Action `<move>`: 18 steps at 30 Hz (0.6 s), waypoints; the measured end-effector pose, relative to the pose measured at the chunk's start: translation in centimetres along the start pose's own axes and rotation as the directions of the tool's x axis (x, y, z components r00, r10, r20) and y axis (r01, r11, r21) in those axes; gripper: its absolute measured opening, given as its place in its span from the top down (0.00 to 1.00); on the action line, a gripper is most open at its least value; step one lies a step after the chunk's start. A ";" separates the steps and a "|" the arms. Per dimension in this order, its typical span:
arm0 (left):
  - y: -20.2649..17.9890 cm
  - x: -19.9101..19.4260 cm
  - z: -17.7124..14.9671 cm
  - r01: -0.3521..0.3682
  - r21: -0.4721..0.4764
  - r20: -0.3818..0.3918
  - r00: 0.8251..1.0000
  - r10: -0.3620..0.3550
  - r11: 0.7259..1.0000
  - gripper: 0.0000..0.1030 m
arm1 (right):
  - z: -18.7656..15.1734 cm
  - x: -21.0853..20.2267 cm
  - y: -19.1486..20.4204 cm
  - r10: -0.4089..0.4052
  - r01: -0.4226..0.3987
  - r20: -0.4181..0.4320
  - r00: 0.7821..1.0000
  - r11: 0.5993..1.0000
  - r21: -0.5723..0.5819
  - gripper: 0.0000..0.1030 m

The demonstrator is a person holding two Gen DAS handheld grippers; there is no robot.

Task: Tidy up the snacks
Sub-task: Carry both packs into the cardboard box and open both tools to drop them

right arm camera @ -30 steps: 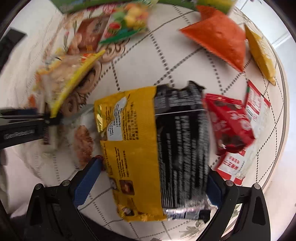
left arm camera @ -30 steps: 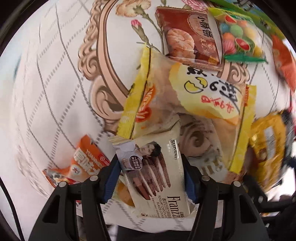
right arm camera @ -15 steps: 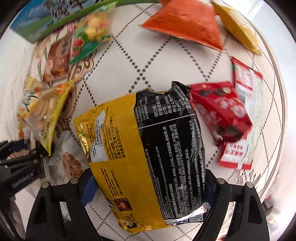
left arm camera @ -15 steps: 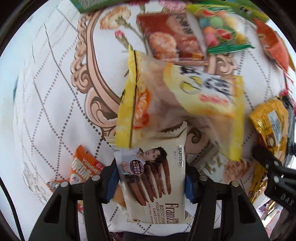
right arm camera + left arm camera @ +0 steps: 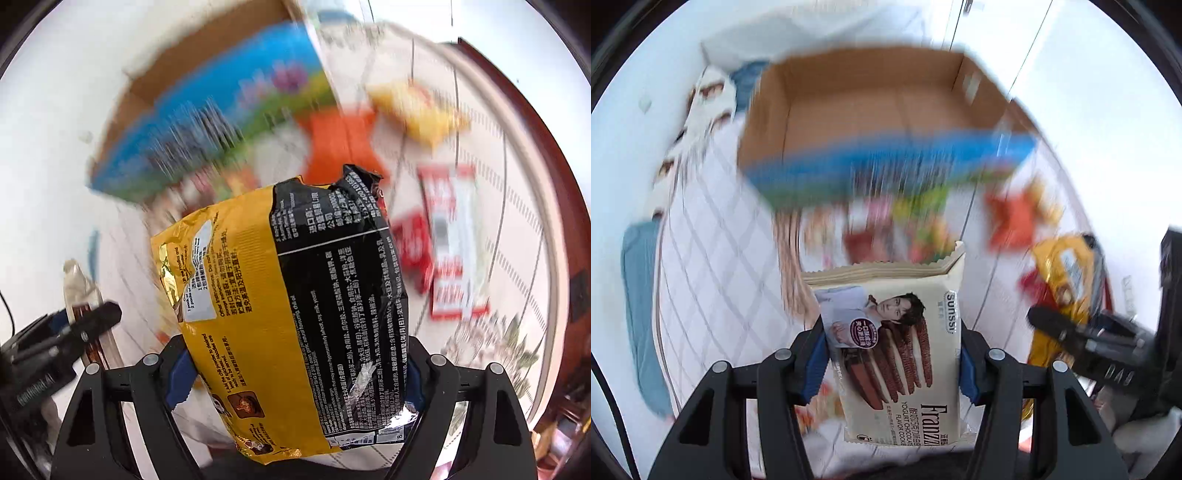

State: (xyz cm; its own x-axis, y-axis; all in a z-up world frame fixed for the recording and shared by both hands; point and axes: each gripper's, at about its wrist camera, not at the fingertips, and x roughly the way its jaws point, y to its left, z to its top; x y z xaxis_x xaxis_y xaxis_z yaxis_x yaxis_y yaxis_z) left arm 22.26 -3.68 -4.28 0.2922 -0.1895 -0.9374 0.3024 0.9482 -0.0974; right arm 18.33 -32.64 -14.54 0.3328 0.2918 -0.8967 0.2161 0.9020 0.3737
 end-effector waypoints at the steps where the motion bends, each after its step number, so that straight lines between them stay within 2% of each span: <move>1: 0.4 -0.5 1.9 0.013 0.000 0.024 1.000 -0.013 1.000 0.47 | 1.4 -1.4 0.5 0.014 -0.014 0.033 0.999 1.000 -0.007 0.14; 3: 0.2 -0.9 5.8 0.025 0.006 0.065 0.998 -0.025 1.000 0.47 | 4.2 -3.7 1.7 0.039 -0.037 0.088 0.995 0.999 -0.027 0.14; 5: 0.1 -1.0 10.1 0.004 0.013 0.106 0.994 -0.005 1.000 0.47 | 7.3 -5.7 3.2 0.042 -0.033 0.146 0.988 0.997 -0.064 0.14; 9: 1.4 2.0 17.8 -0.002 -0.015 0.102 0.995 0.003 1.000 0.47 | 15.3 -5.2 6.9 0.041 -0.019 0.187 0.982 0.993 -0.118 0.14; 12: 2.5 5.2 22.5 -0.003 -0.050 0.057 0.998 0.006 0.999 0.47 | 20.1 -3.9 8.0 0.009 0.018 0.175 0.985 0.988 -0.155 0.14; 14: 3.2 8.1 25.5 -0.015 -0.069 0.019 1.000 0.017 0.997 0.46 | 22.9 -0.6 9.2 -0.016 0.040 0.141 0.990 0.985 -0.166 0.14; 18: 5.0 13.5 28.8 -0.005 -0.115 -0.073 0.997 -0.004 0.993 0.46 | 28.4 4.9 11.0 -0.057 0.066 0.061 0.997 0.985 -0.160 0.14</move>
State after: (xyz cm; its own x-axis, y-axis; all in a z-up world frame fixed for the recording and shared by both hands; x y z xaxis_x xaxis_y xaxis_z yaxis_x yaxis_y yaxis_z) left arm 53.84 -8.87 -7.81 0.2241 -0.1740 -0.9589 0.1945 0.9721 -0.1310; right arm 48.43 -30.31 -8.04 0.3754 0.2203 -0.9003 0.0882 0.9584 0.2713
